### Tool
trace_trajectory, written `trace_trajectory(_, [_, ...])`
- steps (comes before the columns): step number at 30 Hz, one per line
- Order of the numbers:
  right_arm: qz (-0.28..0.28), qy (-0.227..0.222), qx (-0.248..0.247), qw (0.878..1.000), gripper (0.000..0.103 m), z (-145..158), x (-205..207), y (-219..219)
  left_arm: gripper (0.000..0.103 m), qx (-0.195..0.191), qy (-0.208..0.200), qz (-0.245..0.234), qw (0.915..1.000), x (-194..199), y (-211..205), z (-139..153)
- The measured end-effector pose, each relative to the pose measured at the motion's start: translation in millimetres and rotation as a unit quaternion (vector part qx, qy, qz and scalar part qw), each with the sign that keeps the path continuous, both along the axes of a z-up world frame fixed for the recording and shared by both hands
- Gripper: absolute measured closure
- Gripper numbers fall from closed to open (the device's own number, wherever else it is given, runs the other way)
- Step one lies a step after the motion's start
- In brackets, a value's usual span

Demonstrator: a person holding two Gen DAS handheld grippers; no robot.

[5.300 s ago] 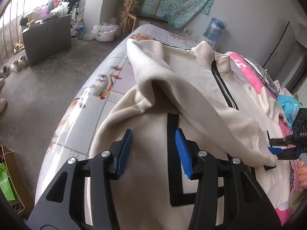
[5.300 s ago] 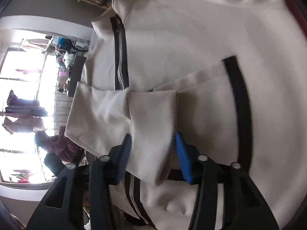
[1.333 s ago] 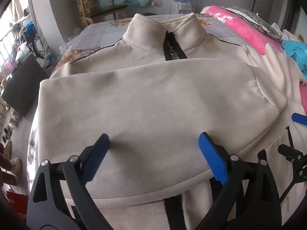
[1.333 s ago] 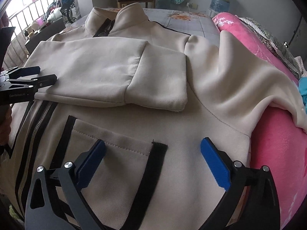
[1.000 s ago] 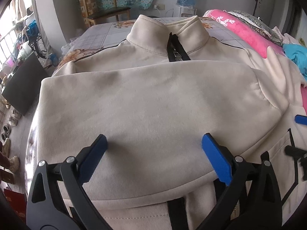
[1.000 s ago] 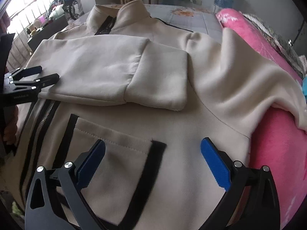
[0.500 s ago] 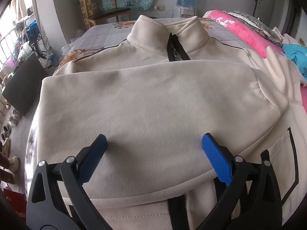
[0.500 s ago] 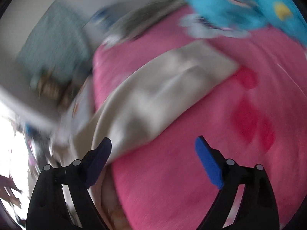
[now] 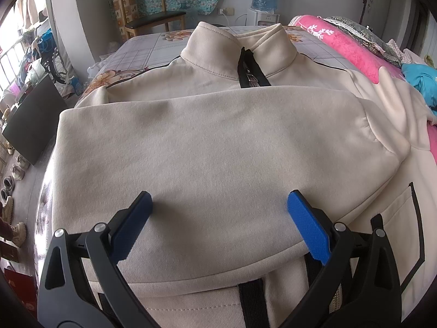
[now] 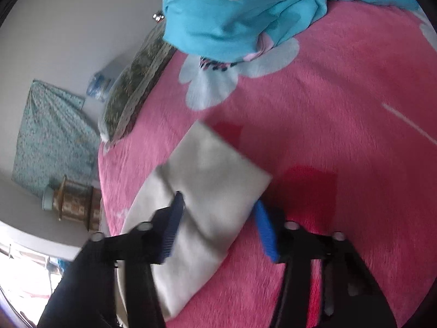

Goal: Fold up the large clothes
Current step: 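Lift the sleeve with the right tool toward the jacket body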

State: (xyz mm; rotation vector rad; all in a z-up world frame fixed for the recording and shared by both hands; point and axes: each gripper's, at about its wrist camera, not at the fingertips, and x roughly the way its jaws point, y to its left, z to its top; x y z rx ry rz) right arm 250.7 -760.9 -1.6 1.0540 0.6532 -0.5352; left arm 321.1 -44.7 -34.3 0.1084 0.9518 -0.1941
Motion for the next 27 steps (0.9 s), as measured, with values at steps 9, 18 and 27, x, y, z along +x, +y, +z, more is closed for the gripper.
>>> trace_trajectory(9, [0.014,-0.052,-0.082,0.995,0.092,59,-7,17,0.007,0.000,0.000,0.000,1.0000,0,0,0])
trace_trajectory(18, [0.120,-0.110,-0.247,0.955,0.092,212,4,118,0.007,0.002,-0.002,0.003,1.0000,0,0,2])
trace_trajectory(27, [0.234,-0.161,-0.309,0.908,0.092,267,21,258,0.008,0.004,-0.007,0.002,1.0000,-24,17,39])
